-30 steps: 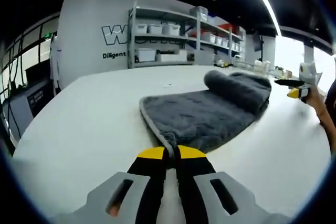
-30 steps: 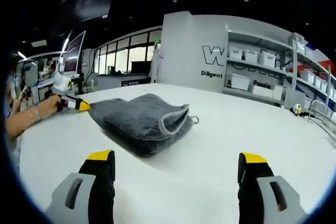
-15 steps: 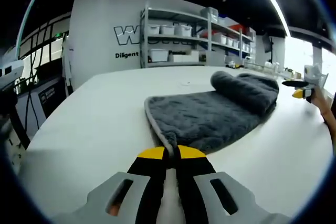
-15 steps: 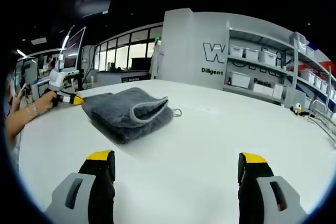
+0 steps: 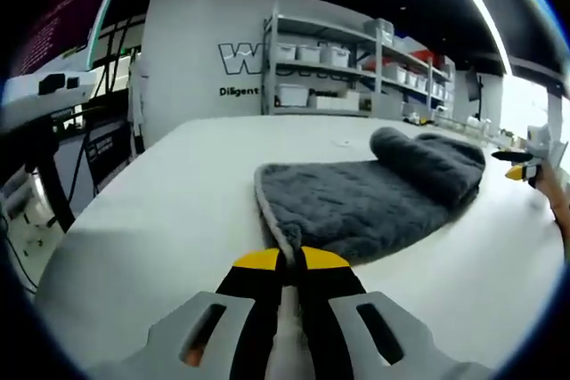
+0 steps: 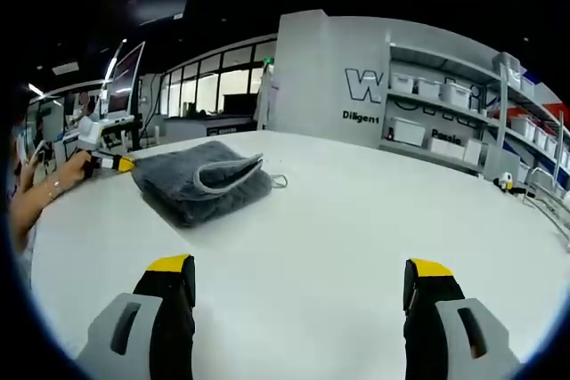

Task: Open the folded towel by lifting each exposed corner and separating the folded layers until the towel lies flat within the target outline without major curled edges

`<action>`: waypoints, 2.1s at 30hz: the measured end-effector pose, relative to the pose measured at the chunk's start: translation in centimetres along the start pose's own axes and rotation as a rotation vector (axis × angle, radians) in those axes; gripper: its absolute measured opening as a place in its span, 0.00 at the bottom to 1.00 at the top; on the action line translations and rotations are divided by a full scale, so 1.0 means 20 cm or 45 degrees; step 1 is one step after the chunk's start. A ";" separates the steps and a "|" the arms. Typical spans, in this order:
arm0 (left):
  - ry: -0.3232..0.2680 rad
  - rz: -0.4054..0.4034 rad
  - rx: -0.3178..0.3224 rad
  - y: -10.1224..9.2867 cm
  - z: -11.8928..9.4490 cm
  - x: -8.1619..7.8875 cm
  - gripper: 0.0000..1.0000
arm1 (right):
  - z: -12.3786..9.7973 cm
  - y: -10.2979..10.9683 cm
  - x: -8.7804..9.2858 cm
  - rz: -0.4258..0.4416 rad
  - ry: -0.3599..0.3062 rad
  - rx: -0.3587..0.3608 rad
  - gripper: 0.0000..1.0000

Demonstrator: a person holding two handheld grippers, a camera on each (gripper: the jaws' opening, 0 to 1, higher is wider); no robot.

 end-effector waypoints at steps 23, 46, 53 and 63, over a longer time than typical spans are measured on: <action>-0.005 0.018 -0.053 0.00 -0.08 -0.02 0.26 | 0.01 0.00 0.03 -0.014 0.038 0.017 0.96; -0.040 0.043 0.305 -0.31 -0.04 -0.12 0.99 | 0.02 -0.01 0.05 0.008 0.060 0.008 0.98; -0.052 0.076 0.332 -0.34 -0.07 -0.14 0.99 | 0.00 -0.03 0.03 0.066 0.017 0.007 0.99; -0.042 0.117 0.377 -0.38 -0.07 -0.15 0.99 | 0.04 0.03 -0.03 0.055 -0.073 -0.032 0.89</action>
Point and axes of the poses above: the point that each gripper's makers call its tool centre point, and the gripper's own axes: z roughly forward along the fingers, y roughly to its left, x roughly out of its underside, the point moved 3 cm from there along -z, roughly backward along the fingers, and after that the axes turned 5 degrees about -y, right-handed, at the moved point
